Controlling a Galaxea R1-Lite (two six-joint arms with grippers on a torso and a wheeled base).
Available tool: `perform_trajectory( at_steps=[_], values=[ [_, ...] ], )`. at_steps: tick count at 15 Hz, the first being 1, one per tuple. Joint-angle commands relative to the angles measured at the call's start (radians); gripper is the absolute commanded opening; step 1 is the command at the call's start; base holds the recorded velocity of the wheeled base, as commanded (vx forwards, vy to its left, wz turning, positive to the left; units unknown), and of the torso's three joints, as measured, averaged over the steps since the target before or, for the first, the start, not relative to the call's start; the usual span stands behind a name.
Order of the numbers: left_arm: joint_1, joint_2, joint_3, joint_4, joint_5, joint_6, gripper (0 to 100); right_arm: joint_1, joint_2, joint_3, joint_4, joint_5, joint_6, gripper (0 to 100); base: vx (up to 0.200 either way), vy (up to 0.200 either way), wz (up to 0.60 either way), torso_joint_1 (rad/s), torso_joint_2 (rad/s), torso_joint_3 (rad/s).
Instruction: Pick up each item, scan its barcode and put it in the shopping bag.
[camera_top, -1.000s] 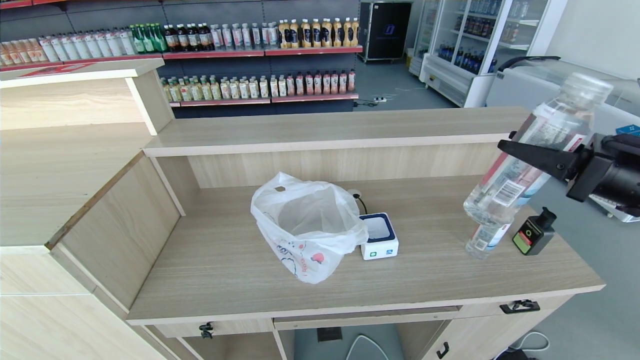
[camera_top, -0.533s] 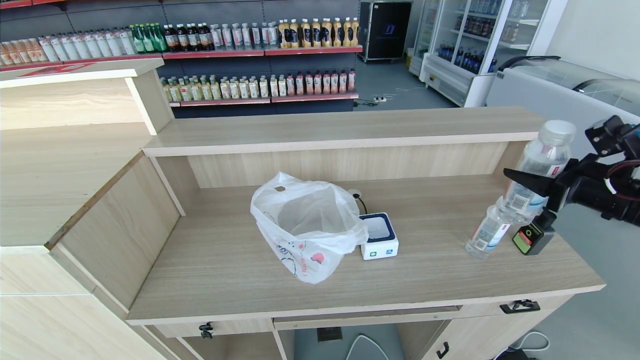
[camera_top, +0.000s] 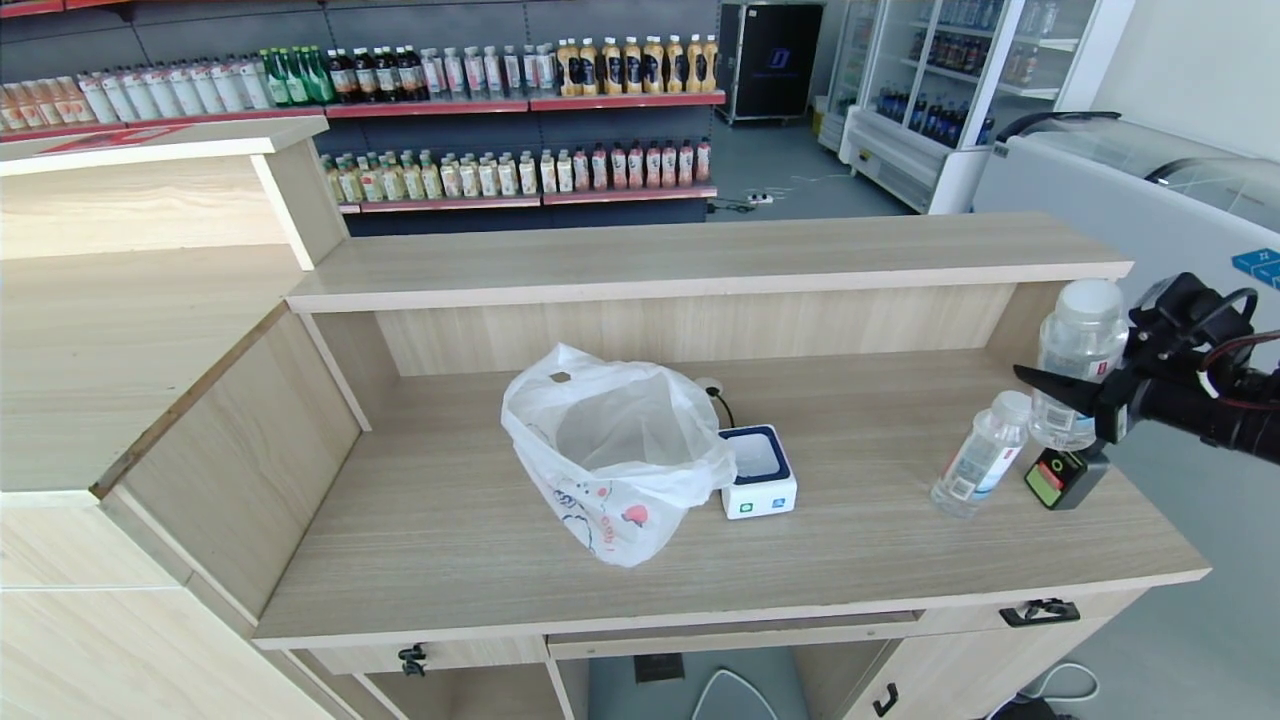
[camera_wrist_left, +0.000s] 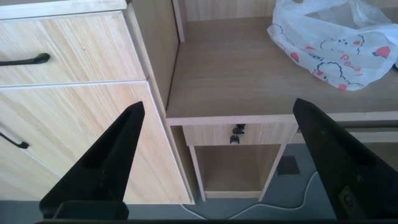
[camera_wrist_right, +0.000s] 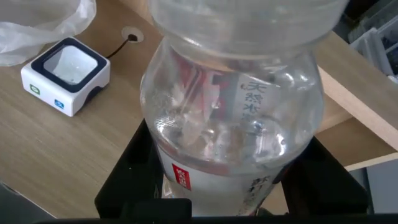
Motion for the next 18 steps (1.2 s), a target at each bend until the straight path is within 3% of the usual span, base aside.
perform_trajectory(
  at_steps=[1, 8, 14, 18],
  values=[
    [0.000, 0.000, 0.000, 0.000, 0.000, 0.000, 100, -0.002, -0.004, 0.000, 0.010, 0.007, 0.001, 0, 0.000, 0.000, 0.00, 0.000, 0.00, 0.000],
    [0.000, 0.000, 0.000, 0.000, 0.000, 0.000, 100, 0.003, 0.015, 0.001, -0.005, -0.026, -0.041, 0, 0.000, 0.000, 0.60, 0.004, 0.00, 0.002],
    [0.000, 0.000, 0.000, 0.000, 0.000, 0.000, 100, 0.007, 0.136, -0.005, -0.120, -0.017, -0.117, 0, 0.000, 0.000, 0.00, 0.000, 0.00, 0.000],
    [0.000, 0.000, 0.000, 0.000, 0.000, 0.000, 100, 0.046, 0.223, -0.011, -0.192, 0.060, -0.196, 0, 0.000, 0.000, 0.00, 0.000, 0.00, 0.000]
  ],
)
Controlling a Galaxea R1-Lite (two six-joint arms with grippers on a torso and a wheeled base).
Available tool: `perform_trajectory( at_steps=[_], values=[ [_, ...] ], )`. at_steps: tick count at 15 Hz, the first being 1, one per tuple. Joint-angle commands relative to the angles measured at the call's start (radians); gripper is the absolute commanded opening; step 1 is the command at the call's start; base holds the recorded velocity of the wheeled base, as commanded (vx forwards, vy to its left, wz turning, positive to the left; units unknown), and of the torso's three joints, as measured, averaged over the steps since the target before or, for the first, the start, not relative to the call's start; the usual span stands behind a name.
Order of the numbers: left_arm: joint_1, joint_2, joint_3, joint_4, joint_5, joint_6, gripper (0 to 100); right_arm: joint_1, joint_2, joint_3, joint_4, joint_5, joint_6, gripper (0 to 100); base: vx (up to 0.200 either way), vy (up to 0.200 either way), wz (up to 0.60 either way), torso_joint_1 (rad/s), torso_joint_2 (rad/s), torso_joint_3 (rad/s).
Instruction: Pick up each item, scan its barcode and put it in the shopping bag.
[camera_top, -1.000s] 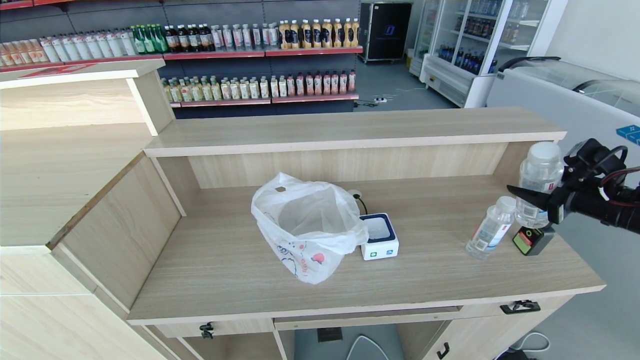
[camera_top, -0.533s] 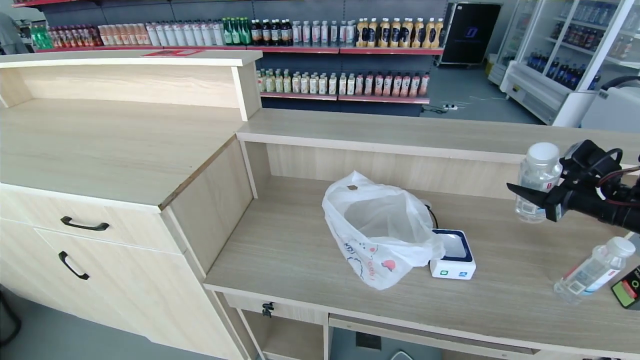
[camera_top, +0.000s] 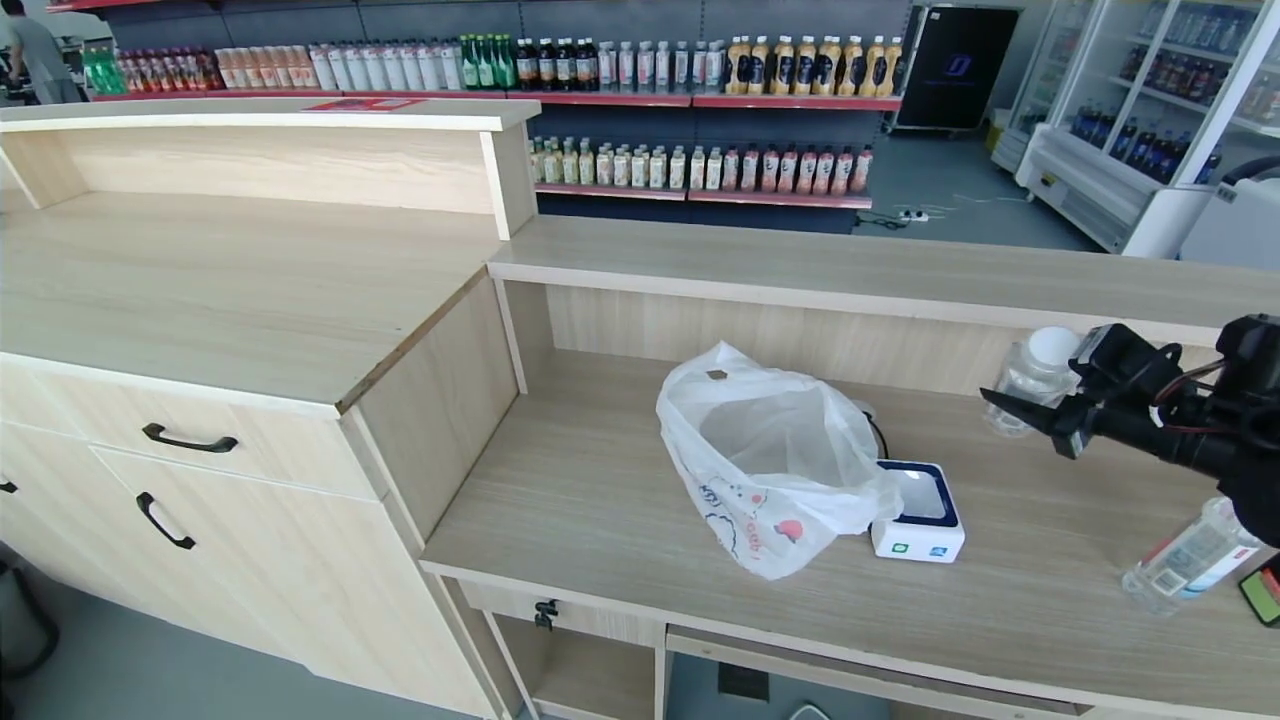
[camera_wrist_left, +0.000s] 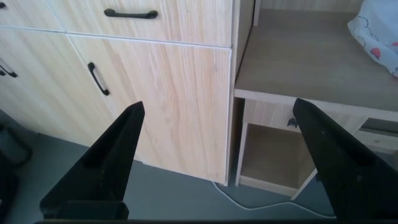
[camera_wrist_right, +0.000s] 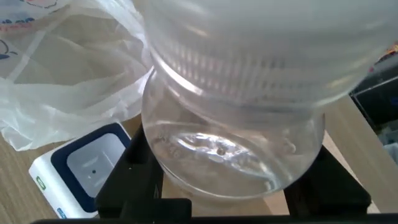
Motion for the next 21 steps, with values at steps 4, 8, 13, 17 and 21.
perform_trajectory(
  at_steps=[4, 8, 13, 17, 21],
  values=[
    [0.000, 0.000, 0.000, 0.000, 0.000, 0.000, 100, 0.084, 0.100, -0.030, -0.081, 0.044, 0.000, 0, 0.000, 0.000, 0.00, 0.000, 0.00, 0.000],
    [0.000, 0.000, 0.000, 0.000, 0.000, 0.000, 100, 0.116, 0.147, -0.047, -0.127, 0.062, -0.003, 0, 0.000, 0.000, 0.00, 0.000, 0.00, 0.000],
    [0.000, 0.000, 0.000, 0.000, 0.000, 0.000, 100, 0.132, 0.198, -0.067, -0.169, 0.062, -0.028, 0, 0.000, 0.000, 0.00, 0.000, 0.00, 0.000],
    [0.000, 0.000, 0.000, 0.000, 0.000, 0.000, 100, 0.135, 0.223, -0.065, -0.169, 0.067, -0.077, 0, 0.000, 0.000, 0.00, 0.000, 0.00, 0.000],
    [0.000, 0.000, 0.000, 0.000, 0.000, 0.000, 100, 0.144, 0.239, -0.070, -0.171, 0.067, -0.087, 0, 0.000, 0.000, 0.00, 0.000, 0.00, 0.000]
  ],
)
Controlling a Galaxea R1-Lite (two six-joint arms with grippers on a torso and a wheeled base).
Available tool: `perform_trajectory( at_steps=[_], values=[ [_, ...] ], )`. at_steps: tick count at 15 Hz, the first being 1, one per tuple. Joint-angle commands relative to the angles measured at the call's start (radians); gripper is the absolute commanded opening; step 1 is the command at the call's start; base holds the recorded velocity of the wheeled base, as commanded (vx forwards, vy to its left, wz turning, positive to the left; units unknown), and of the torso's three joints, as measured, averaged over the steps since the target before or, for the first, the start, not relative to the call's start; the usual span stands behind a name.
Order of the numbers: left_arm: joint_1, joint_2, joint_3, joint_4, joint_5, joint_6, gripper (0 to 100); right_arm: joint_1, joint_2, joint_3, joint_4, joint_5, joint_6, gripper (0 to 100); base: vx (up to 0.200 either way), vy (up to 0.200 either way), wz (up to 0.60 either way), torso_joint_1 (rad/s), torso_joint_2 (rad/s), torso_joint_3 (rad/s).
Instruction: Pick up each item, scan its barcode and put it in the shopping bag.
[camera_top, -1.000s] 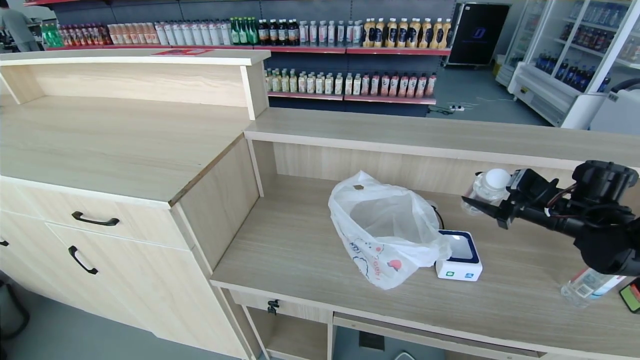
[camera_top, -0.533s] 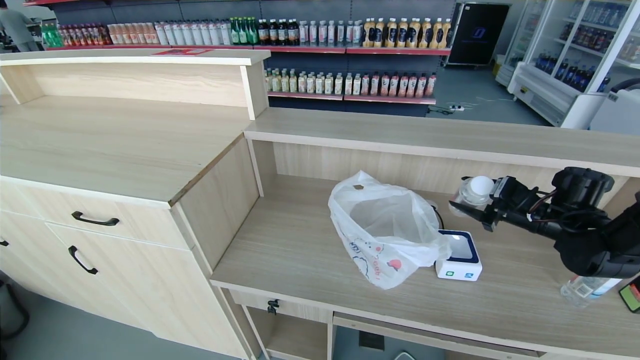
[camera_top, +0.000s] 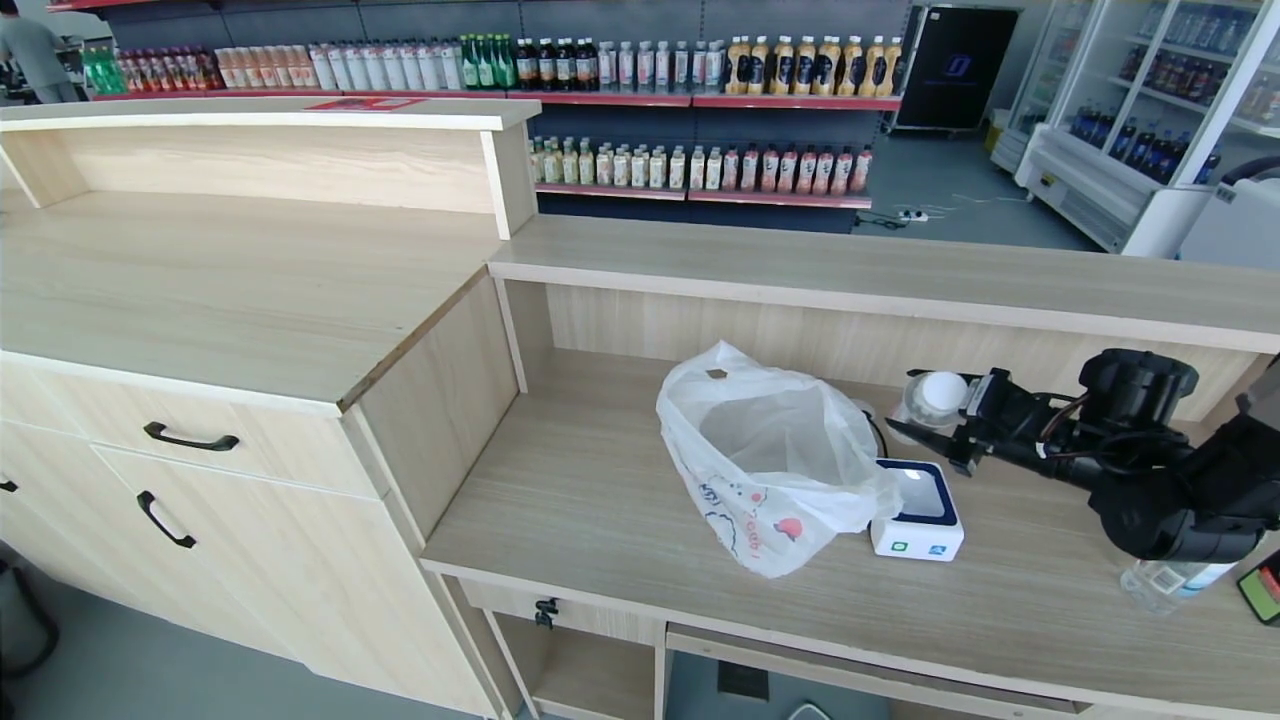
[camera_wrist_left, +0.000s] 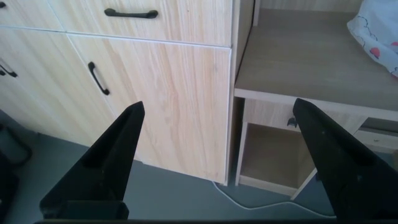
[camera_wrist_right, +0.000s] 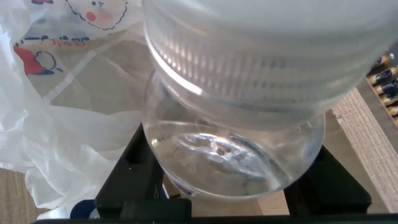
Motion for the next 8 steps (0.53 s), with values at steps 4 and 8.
perform_trajectory(
  at_steps=[4, 8],
  values=[
    [0.000, 0.000, 0.000, 0.000, 0.000, 0.000, 100, 0.010, 0.034, -0.007, -0.031, 0.000, -0.002, 0, 0.000, 0.000, 0.00, 0.000, 0.00, 0.000],
    [0.000, 0.000, 0.000, 0.000, 0.000, 0.000, 100, 0.010, 0.047, -0.007, -0.034, -0.002, -0.011, 0, 0.000, 0.000, 0.00, 0.000, 0.00, 0.000]
  ],
)
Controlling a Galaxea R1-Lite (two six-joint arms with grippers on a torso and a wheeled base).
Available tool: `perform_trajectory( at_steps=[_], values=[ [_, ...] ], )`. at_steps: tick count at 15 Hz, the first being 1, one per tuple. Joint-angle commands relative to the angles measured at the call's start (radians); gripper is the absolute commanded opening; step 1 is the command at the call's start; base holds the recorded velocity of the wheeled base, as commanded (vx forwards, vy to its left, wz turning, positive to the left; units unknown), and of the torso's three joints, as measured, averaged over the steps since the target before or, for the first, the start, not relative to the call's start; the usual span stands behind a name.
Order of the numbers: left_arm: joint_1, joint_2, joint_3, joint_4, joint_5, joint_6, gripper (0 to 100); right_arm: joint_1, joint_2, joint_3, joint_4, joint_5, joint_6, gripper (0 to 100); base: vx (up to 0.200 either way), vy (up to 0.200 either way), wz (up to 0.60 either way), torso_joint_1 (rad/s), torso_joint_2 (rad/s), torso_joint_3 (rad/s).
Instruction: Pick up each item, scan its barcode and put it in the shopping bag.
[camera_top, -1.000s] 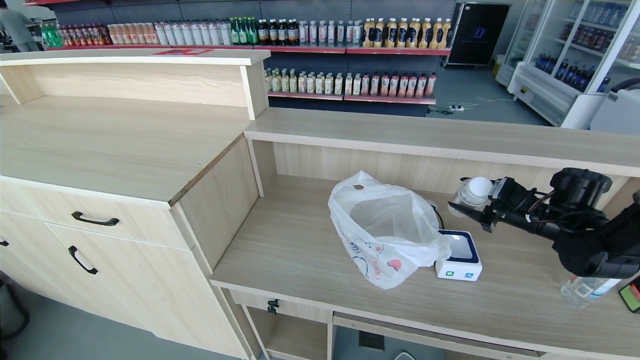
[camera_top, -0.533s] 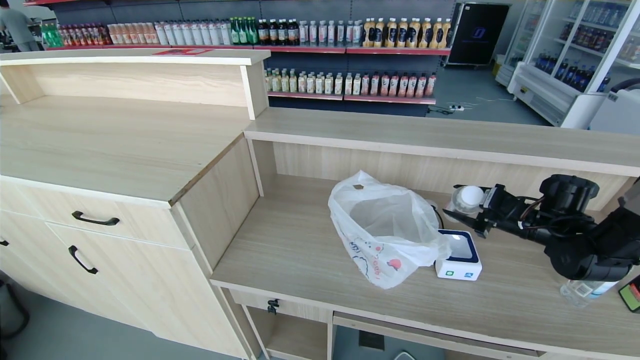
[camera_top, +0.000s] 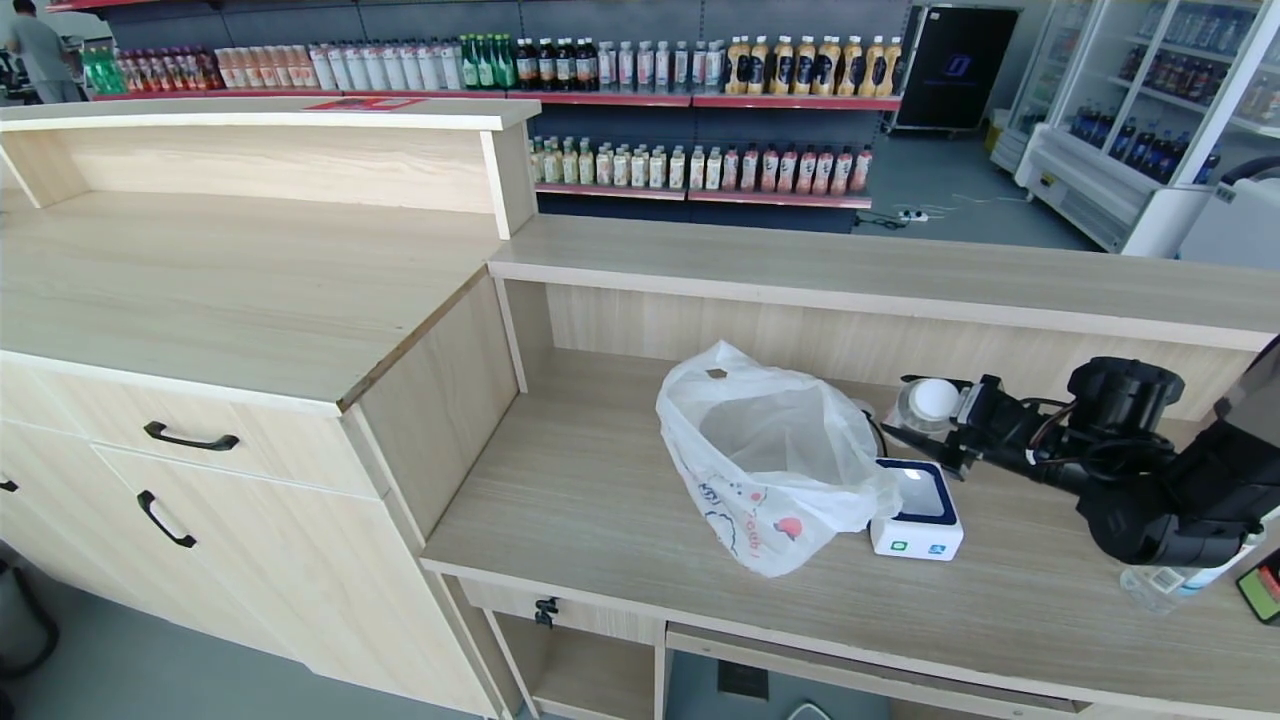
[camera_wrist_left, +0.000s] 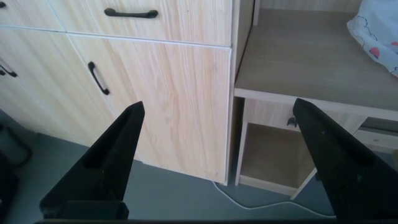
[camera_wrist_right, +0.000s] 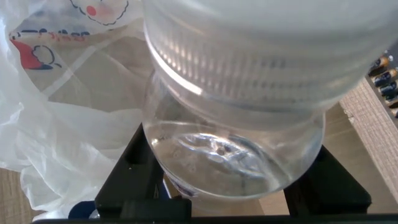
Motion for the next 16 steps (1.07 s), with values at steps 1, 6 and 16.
perform_trajectory(
  at_steps=[1, 6, 16],
  values=[
    [0.000, 0.000, 0.000, 0.000, 0.000, 0.000, 100, 0.002, 0.007, 0.000, 0.000, 0.000, 0.000, 0, 0.000, 0.000, 0.00, 0.000, 0.00, 0.000],
    [0.000, 0.000, 0.000, 0.000, 0.000, 0.000, 100, 0.005, 0.009, -0.006, 0.000, 0.000, 0.000, 0, 0.000, 0.000, 0.00, 0.000, 0.00, 0.000],
    [0.000, 0.000, 0.000, 0.000, 0.000, 0.000, 100, -0.053, -0.592, 0.060, 0.461, -0.490, 0.707, 0, 0.000, 0.000, 0.00, 0.000, 0.00, 0.000]
  ],
)
